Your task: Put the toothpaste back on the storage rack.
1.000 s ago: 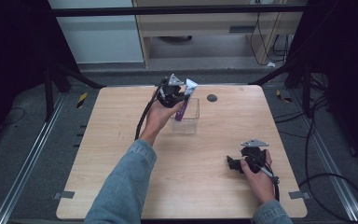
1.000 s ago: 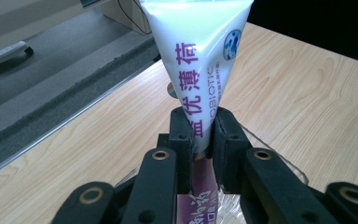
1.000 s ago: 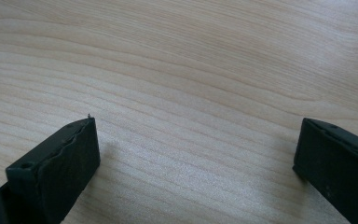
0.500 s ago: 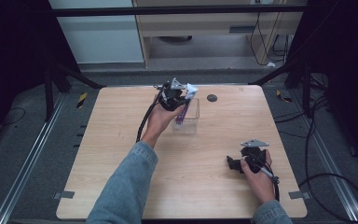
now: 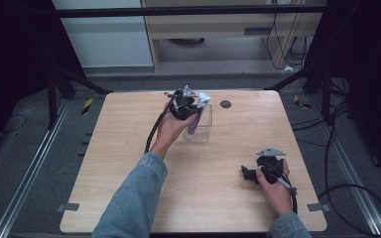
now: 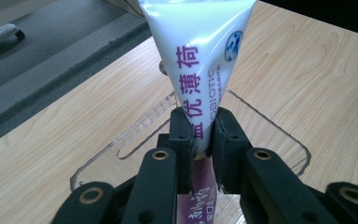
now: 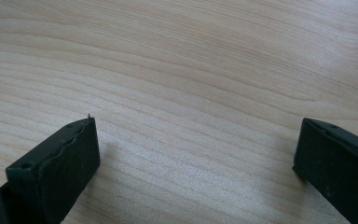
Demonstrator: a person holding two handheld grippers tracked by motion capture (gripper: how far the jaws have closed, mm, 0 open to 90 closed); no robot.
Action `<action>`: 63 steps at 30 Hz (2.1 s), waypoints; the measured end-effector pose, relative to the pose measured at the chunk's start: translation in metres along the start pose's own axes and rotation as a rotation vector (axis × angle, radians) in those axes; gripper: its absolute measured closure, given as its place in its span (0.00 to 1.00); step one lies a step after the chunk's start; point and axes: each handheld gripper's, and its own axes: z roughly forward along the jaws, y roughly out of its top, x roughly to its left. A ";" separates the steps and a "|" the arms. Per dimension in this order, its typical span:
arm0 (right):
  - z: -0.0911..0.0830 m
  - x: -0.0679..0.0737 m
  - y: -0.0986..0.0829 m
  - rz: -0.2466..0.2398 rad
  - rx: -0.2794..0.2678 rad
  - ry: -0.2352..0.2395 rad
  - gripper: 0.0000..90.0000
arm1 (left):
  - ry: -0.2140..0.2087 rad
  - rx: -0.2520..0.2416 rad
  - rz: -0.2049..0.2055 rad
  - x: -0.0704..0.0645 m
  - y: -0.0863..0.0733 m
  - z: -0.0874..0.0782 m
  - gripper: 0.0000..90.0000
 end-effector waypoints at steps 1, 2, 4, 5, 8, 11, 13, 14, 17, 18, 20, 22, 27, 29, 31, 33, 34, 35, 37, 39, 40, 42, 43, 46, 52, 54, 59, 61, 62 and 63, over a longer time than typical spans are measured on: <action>0.000 0.000 0.000 0.000 0.000 0.000 0.00 | -0.001 0.001 0.003 0.000 0.000 0.000 0.88; 0.000 0.000 0.000 0.000 0.000 0.000 0.00 | -0.001 0.002 0.003 -0.001 0.001 0.001 0.88; 0.000 0.000 0.000 0.002 -0.001 0.001 0.00 | 0.000 0.006 0.002 -0.001 0.001 0.001 0.88; 0.000 0.000 0.000 0.004 0.000 0.001 0.00 | 0.000 0.007 0.001 -0.001 0.001 0.001 0.88; 0.000 0.000 0.000 0.002 0.000 0.001 0.00 | 0.004 0.018 -0.003 -0.002 0.003 0.002 0.88; 0.000 0.000 0.000 0.002 0.000 0.001 0.00 | 0.006 0.026 -0.013 -0.002 0.005 0.004 0.88; 0.000 0.000 0.000 0.002 -0.001 0.001 0.00 | 0.006 0.035 -0.012 -0.001 0.006 0.005 0.88; 0.000 0.000 0.000 0.003 0.000 0.000 0.00 | 0.005 0.042 -0.010 -0.001 0.008 0.005 0.88; 0.000 0.000 0.000 0.001 -0.002 0.001 0.00 | 0.002 0.055 -0.011 -0.001 0.010 0.007 0.88; 0.000 0.000 0.000 0.002 -0.002 0.002 0.00 | 0.003 0.059 -0.011 -0.001 0.010 0.007 0.88; 0.000 0.000 0.000 0.003 -0.002 0.001 0.00 | 0.003 0.059 -0.011 -0.001 0.011 0.009 0.88; 0.000 0.000 0.000 0.002 -0.001 0.001 0.00 | 0.007 0.062 -0.011 -0.003 0.012 0.010 0.87; 0.000 0.000 0.000 0.003 -0.001 0.001 0.00 | 0.010 0.069 -0.020 -0.004 0.013 0.013 0.87; 0.000 0.000 0.000 0.002 -0.002 0.001 0.00 | 0.009 0.070 -0.026 -0.005 0.014 0.015 0.87; 0.000 0.000 0.000 0.002 -0.001 0.001 0.00 | 0.010 0.068 -0.025 -0.006 0.014 0.017 0.87; 0.000 0.000 0.000 0.002 -0.001 0.001 0.00 | 0.010 0.071 -0.026 -0.006 0.015 0.018 0.87; 0.000 0.000 0.000 0.003 -0.001 0.001 0.00 | 0.010 0.070 -0.025 -0.006 0.015 0.018 0.87; 0.000 0.000 0.000 0.002 -0.001 0.001 0.00 | 0.012 0.072 -0.025 -0.006 0.015 0.019 0.87; 0.000 0.000 0.000 0.003 -0.001 0.001 0.00 | 0.014 0.075 -0.028 -0.006 0.016 0.019 0.87; 0.000 0.000 0.000 0.003 -0.001 0.001 0.00 | 0.016 0.073 -0.029 -0.006 0.016 0.021 0.87; 0.000 0.000 0.000 0.003 -0.001 0.001 0.00 | 0.017 0.073 -0.029 -0.006 0.016 0.021 0.87; 0.000 0.000 0.000 0.003 -0.001 0.001 0.00 | 0.017 0.072 -0.033 -0.006 0.016 0.022 0.87; 0.000 0.000 0.000 0.003 -0.001 0.001 0.00 | 0.017 0.071 -0.033 -0.006 0.016 0.022 0.87; 0.000 0.000 0.000 0.003 -0.002 0.001 0.00 | 0.020 0.070 -0.035 -0.006 0.016 0.023 0.87; 0.000 0.000 0.000 0.002 -0.002 0.001 0.00 | 0.017 0.068 -0.043 -0.006 0.016 0.024 0.87; 0.000 0.000 0.000 0.002 -0.002 0.002 0.00 | 0.018 0.067 -0.043 -0.006 0.017 0.024 0.87; 0.000 0.000 0.000 0.002 -0.002 0.002 0.00 | 0.016 0.065 -0.046 -0.006 0.016 0.024 0.87; 0.000 0.000 0.000 0.003 -0.002 0.002 0.00 | 0.016 0.068 -0.048 -0.006 0.017 0.023 0.87; 0.000 0.000 0.000 0.003 -0.002 0.002 0.00 | 0.017 0.068 -0.049 -0.006 0.017 0.023 0.87; 0.000 0.000 0.000 0.002 -0.002 0.002 0.00 | 0.016 0.066 -0.049 -0.006 0.017 0.023 0.87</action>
